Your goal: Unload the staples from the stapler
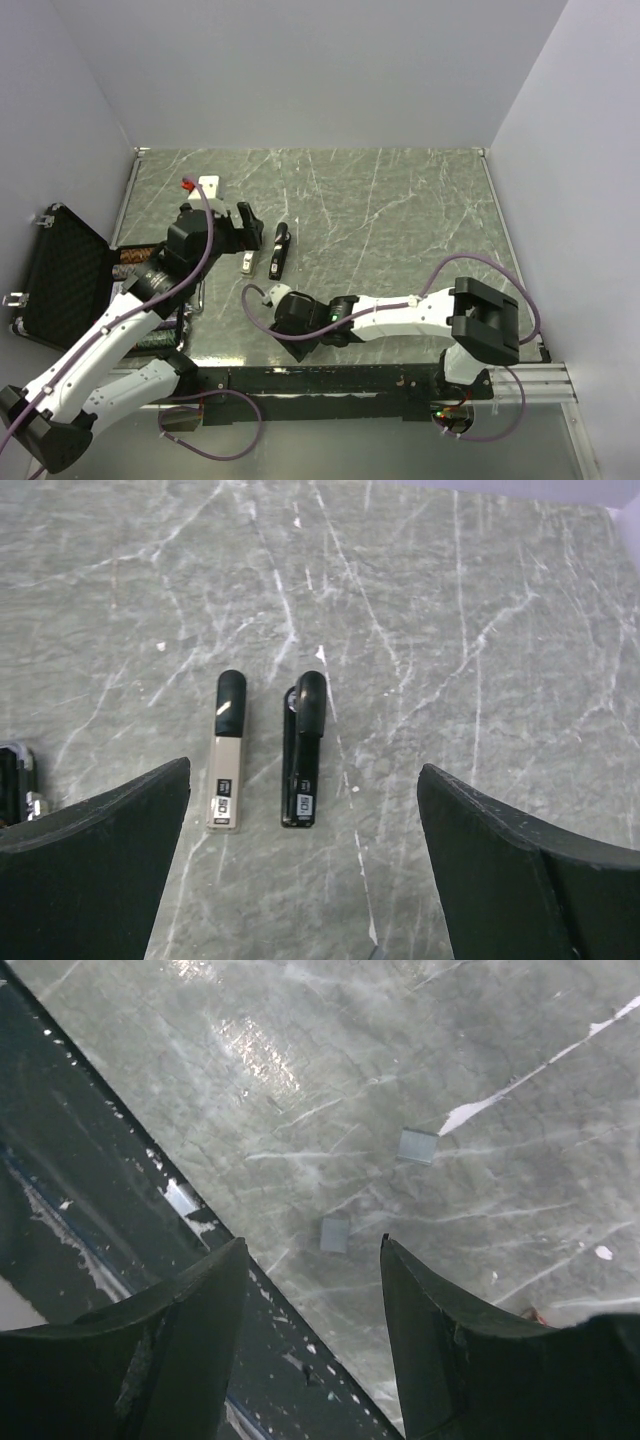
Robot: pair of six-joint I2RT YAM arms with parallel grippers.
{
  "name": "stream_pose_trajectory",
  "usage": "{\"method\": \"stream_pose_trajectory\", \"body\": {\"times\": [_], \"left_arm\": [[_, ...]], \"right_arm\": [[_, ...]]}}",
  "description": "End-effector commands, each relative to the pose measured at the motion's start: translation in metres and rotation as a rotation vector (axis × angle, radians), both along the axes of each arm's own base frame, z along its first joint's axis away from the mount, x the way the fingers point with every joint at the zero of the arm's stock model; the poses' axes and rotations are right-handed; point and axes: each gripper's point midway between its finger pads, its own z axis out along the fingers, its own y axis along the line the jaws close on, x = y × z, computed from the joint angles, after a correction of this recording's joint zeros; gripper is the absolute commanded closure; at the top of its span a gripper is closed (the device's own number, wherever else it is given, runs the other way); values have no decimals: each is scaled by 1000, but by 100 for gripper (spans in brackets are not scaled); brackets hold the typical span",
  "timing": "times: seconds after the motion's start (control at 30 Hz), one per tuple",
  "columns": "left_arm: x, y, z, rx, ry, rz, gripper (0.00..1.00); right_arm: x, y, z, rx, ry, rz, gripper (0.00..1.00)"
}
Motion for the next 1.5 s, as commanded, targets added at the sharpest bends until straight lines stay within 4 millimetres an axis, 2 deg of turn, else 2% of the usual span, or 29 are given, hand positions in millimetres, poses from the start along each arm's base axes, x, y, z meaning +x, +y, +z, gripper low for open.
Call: {"method": "stream_pose_trajectory", "body": {"times": [0.0, 0.27, 0.67, 1.07, 1.3, 1.47], "left_arm": [[1, 16, -1, 6, -31, 75, 1], [-1, 19, -1, 3, -35, 85, 1], [-2, 18, -2, 10, -32, 74, 1], [-2, 18, -2, 8, -32, 73, 1], [-2, 17, -3, 8, -30, 70, 1], [-2, 18, -3, 10, -31, 71, 1]], "right_arm": [[3, 10, 6, 4, -16, -40, 37], [3, 9, -3, -38, -16, -48, 39], [-2, 6, -14, -79, -7, -51, 45], [-1, 6, -20, -99, -15, -51, 51], [0, 8, -20, -106, -22, -52, 58], [-1, 6, -22, -116, -19, -53, 59]]}}
